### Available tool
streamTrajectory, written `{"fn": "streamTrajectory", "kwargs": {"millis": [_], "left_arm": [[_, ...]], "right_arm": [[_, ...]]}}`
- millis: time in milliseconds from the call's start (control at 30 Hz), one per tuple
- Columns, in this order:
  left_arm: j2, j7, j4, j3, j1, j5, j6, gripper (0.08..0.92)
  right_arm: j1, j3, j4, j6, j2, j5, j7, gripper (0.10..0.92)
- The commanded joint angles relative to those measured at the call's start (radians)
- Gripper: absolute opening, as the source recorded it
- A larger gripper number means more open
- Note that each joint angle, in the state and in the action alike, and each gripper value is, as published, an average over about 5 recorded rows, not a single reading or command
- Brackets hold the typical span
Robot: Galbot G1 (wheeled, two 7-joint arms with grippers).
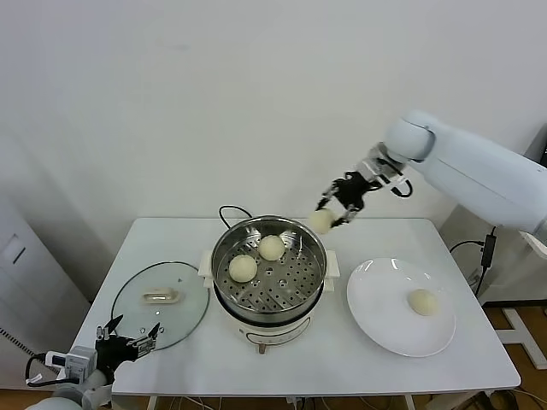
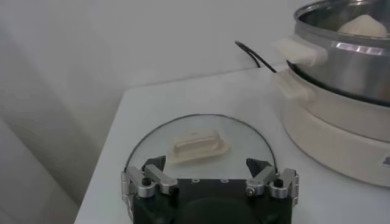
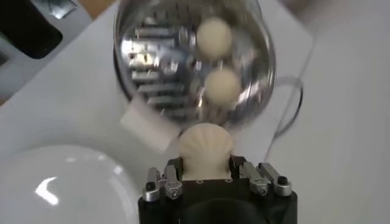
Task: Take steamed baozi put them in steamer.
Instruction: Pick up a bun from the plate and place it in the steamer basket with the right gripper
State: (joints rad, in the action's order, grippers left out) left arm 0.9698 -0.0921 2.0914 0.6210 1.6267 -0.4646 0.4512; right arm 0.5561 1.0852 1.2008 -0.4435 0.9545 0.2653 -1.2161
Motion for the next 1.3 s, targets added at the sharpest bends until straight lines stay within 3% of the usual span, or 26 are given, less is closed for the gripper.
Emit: {"fn": "streamTrajectory", "kwargs": {"millis": [33, 567, 1300], "left_arm": [[0.002, 0.001, -0.004, -0.002, -0.002, -0.001, -0.001, 0.823], [0.001, 0.002, -0.007, -0.004, -0.006, -0.004, -0.003, 0.823], [0.009, 0.002, -0.003, -0.004, -0.005, -0.004, -0.004, 0.823]], "right_arm": [[0.027, 0.039, 0.103, -0.226, 0.149, -0.052, -0.003, 0.484], [-0.052, 0.083, 0.243, -0.330, 0.149, -0.185, -0.012, 0.484], [-0.183, 0.016, 0.201, -0.361, 0.191, -0.399, -0.003, 0.490]]}}
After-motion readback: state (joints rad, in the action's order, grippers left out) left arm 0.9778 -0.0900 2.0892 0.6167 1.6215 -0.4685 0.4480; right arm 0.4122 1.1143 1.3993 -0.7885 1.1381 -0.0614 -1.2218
